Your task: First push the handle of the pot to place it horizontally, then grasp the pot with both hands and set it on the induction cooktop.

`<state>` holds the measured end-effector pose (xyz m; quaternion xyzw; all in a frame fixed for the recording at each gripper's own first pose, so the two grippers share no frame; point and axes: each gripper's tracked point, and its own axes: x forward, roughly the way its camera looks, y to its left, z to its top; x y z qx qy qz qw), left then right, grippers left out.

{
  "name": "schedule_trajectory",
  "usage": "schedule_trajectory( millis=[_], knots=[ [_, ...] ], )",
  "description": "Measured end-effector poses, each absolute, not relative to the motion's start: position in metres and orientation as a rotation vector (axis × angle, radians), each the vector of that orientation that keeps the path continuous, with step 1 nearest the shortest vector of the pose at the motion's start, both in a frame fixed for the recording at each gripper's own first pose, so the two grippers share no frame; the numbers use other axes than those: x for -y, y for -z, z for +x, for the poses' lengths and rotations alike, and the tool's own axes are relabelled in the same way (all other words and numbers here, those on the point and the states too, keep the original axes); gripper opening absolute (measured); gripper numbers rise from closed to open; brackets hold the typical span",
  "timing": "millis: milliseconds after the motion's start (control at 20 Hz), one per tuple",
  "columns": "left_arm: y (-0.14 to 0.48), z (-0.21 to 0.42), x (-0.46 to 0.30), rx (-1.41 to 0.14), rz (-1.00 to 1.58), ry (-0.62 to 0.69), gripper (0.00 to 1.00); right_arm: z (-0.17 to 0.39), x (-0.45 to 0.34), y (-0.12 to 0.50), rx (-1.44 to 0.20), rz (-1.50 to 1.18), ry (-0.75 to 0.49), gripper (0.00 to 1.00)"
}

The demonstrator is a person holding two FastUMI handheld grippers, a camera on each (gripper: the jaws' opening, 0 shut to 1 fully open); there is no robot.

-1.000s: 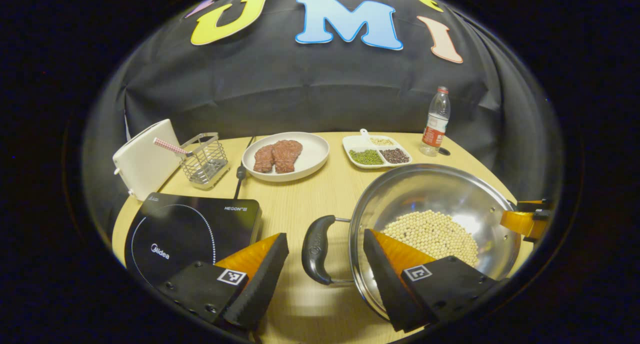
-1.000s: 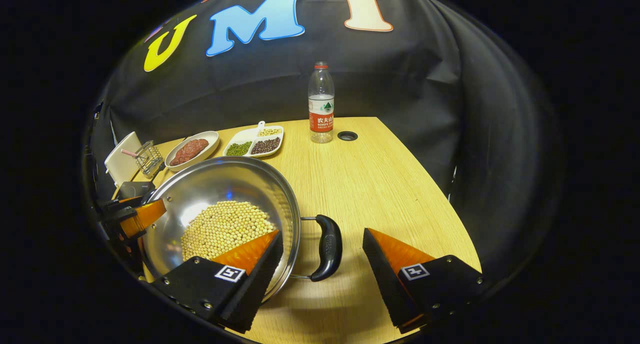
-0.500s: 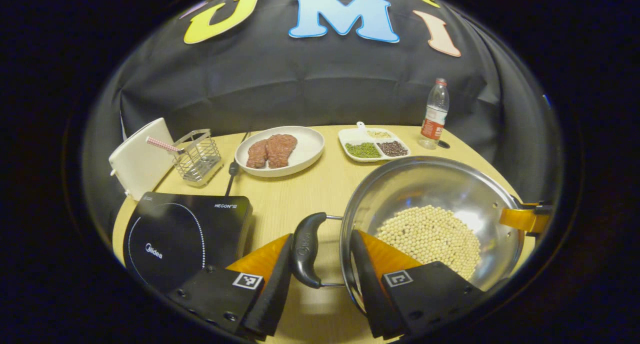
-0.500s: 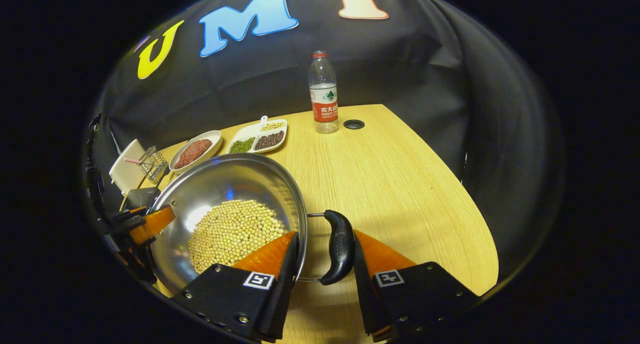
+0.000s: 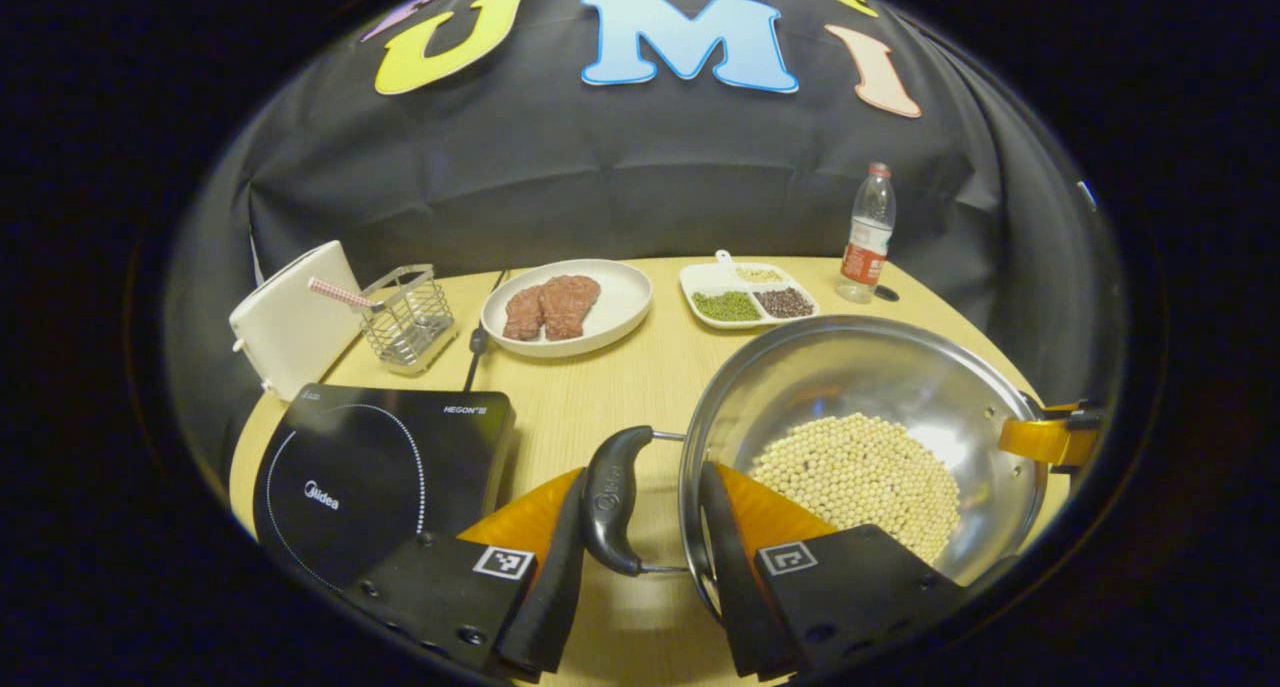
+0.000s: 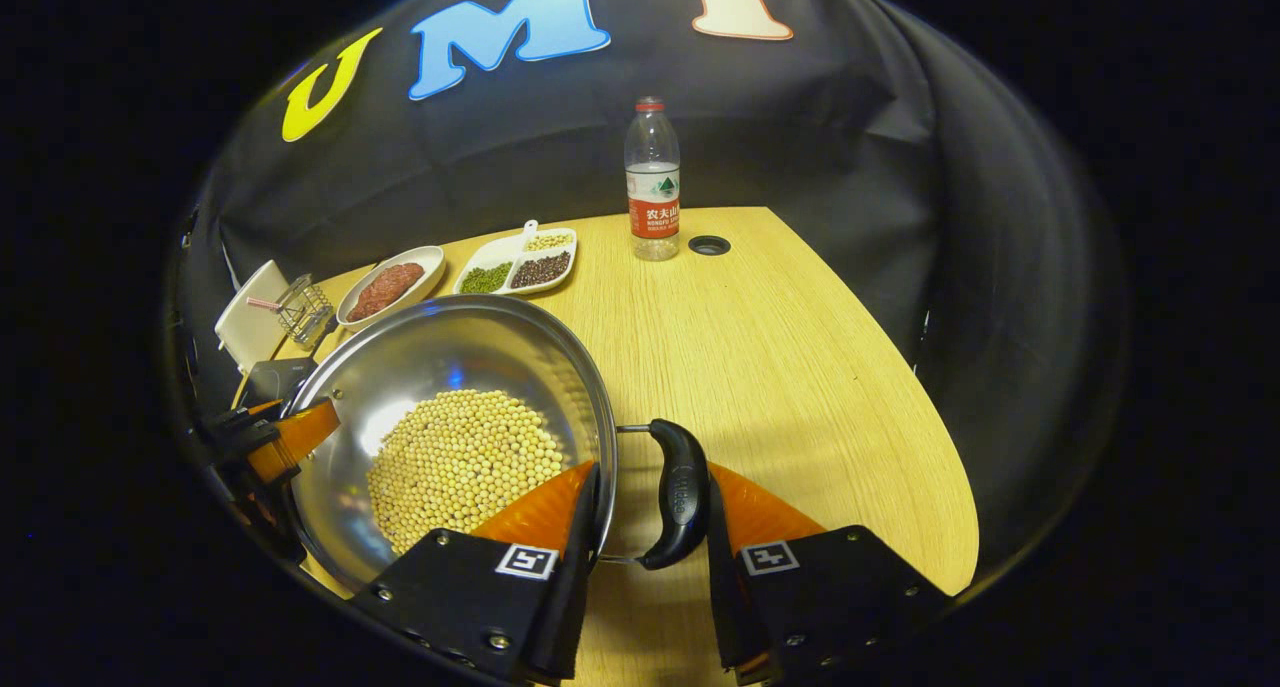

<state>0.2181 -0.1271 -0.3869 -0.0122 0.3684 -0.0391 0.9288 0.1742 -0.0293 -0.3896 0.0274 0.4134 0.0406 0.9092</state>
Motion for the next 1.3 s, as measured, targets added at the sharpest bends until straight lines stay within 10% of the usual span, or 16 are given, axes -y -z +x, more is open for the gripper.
schedule_trajectory(
  millis=[1300],
  knots=[
    [0.31, 0.126, -0.057, -0.645, -0.063, 0.036, 0.63, 0.075, -0.123, 0.307, -0.773, 0.053, -0.095, 0.52]
  ],
)
